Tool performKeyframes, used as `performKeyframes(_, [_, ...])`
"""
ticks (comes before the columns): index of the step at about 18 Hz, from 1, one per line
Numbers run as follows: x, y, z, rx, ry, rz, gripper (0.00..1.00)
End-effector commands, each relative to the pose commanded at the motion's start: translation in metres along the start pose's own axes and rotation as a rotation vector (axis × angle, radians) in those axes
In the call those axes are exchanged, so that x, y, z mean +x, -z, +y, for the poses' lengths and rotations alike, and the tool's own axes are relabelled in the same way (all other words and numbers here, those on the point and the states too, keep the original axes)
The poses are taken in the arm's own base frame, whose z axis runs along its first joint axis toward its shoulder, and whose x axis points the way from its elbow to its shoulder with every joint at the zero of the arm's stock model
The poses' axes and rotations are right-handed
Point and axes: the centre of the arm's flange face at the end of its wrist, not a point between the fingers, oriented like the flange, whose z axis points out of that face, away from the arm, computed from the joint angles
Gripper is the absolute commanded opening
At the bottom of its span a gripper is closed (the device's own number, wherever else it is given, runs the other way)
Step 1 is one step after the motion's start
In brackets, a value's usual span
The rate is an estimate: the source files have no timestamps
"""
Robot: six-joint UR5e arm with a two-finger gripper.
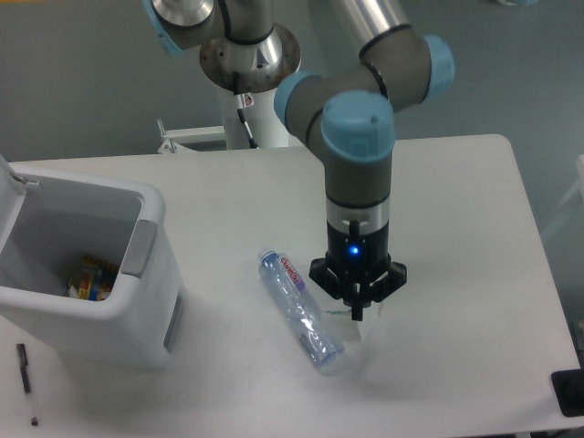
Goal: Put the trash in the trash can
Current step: 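Lift the white paper and carry it over the trash bin, then open the gripper to drop the paper into the bin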
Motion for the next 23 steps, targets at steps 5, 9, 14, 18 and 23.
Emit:
performKeyframes(5, [0.053,0.069,-0.030,0.129,0.013,0.042,0.00])
performKeyframes(9, [0.117,0.108,-0.044,0.188,-0.009,0.090,0.00])
performKeyframes(14, [0.192,0.151,-0.051,0.245,-0.055,0.151,0.00])
performKeyframes(18, [0.233,0.165,-0.052,0.259,-0.093,0.195,0.00])
performKeyframes(23, [0.253,0.142,-0.050,0.224,-0.117,0.224,0.00])
